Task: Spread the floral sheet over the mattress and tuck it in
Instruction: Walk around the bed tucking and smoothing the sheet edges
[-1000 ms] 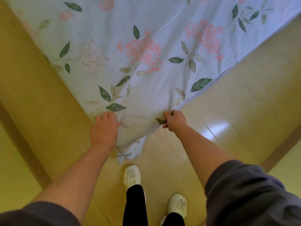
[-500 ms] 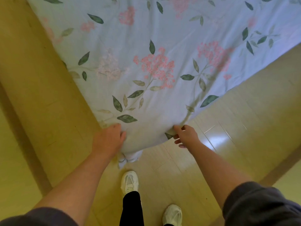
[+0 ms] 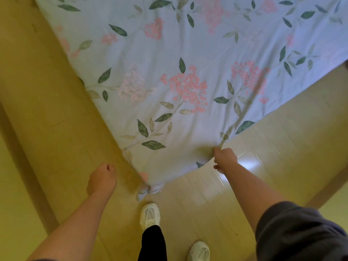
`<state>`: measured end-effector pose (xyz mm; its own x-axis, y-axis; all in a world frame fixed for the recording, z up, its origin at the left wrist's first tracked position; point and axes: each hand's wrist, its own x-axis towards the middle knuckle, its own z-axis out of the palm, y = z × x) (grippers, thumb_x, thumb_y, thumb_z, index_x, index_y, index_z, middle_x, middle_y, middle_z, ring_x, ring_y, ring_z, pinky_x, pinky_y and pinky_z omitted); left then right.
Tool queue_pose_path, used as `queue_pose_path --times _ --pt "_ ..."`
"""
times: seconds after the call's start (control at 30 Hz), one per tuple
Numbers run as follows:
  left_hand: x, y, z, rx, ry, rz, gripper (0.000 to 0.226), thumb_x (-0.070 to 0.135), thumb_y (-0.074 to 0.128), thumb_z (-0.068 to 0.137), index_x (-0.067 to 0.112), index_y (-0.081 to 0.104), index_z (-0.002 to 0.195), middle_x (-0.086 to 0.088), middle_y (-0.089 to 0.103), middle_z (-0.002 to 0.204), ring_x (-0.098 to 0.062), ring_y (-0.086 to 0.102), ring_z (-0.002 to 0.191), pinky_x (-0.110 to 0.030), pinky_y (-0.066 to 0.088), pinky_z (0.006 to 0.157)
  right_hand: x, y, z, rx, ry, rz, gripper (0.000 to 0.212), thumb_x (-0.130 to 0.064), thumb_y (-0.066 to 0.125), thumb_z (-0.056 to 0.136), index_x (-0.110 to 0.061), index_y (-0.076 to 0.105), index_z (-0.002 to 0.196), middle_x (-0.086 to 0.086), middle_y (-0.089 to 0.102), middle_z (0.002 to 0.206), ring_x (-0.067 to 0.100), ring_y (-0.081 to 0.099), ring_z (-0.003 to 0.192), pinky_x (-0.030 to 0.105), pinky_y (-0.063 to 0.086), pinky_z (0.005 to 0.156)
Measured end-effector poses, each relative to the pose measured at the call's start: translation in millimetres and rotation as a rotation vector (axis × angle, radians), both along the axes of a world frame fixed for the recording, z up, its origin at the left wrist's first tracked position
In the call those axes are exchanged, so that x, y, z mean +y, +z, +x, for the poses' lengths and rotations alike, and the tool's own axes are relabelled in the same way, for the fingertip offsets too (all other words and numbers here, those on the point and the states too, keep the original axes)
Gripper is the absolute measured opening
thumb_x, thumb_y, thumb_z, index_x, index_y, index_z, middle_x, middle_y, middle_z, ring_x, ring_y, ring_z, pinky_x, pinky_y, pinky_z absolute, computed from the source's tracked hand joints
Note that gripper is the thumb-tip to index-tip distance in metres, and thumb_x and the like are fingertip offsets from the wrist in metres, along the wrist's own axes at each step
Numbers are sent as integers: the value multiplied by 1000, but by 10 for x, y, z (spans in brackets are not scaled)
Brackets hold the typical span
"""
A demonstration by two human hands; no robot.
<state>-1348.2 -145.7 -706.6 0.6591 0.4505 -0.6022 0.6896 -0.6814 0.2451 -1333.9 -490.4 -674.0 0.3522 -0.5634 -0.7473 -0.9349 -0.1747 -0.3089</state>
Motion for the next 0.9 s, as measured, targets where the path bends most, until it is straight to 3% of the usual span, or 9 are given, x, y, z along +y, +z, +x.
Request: queue_pose_path --times 0.1,0.17,0.27,0.43,0.53,0.63,0.7,0.8,0.9 --pt "-8 166 318 16 -102 -38 32 26 34 94 11 55 74 -11 63 77 -29 64 71 -41 53 70 260 212 198 49 213 -186 53 -23 42 93 -1 24 137 18 52 128 38 55 112 40 43 88" --pt "-19 305 621 13 -148 -58 29 25 35 92 12 54 74 -10 63 78 -29 64 72 -36 50 66 468 346 359 9 348 -210 47 -22 41 95 -3 27 136 16 50 131 35 54 111 39 41 86" --pt "-52 496 968 43 -211 -72 24 25 38 90 13 54 78 -10 63 81 -28 62 74 -32 45 61 748 474 607 -20 513 -147 29 -22 43 93 -9 39 118 11 50 118 29 54 97 39 45 80" --pt "-14 664 1505 62 -224 -91 20 28 37 93 15 53 91 -8 58 89 -24 56 78 -30 40 60 1070 570 1185 -97 824 -93 48 -29 48 94 -16 36 139 8 40 138 29 44 122 42 44 96" --pt "55 623 1818 27 -172 -146 19 23 37 93 13 52 100 -7 56 93 -21 52 77 -34 42 68 1260 569 1536 -118 906 -38 54 -28 49 94 -20 33 144 6 33 148 28 40 130 42 41 103" --pt "174 504 2093 -27 -106 -217 35 22 37 94 14 45 127 -9 55 120 -27 55 99 -34 46 82 1493 540 1862 -114 1008 -33 55 -30 47 96 -22 29 147 2 24 155 28 33 136 42 36 107" --pt "285 439 2279 -78 -81 -237 35 24 36 95 15 43 129 -11 54 125 -29 55 105 -41 48 92 1649 497 2066 -121 1041 -41 55 -30 48 96 -26 29 147 0 22 156 27 32 137 42 36 107" --pt "577 338 2700 -93 -38 -284 46 21 41 95 16 34 140 -9 49 133 -30 54 112 -43 48 93 2042 357 2431 -158 1043 -72 55 -31 48 95 -29 29 147 -3 20 157 28 32 135 42 38 105" --pt "952 131 3114 -107 43 -303 52 20 40 97 14 26 146 -11 41 144 -33 48 123 -45 42 101 2524 213 2760 -188 1015 -218 52 -32 49 94 -32 31 143 -1 19 156 31 29 134 42 41 102"
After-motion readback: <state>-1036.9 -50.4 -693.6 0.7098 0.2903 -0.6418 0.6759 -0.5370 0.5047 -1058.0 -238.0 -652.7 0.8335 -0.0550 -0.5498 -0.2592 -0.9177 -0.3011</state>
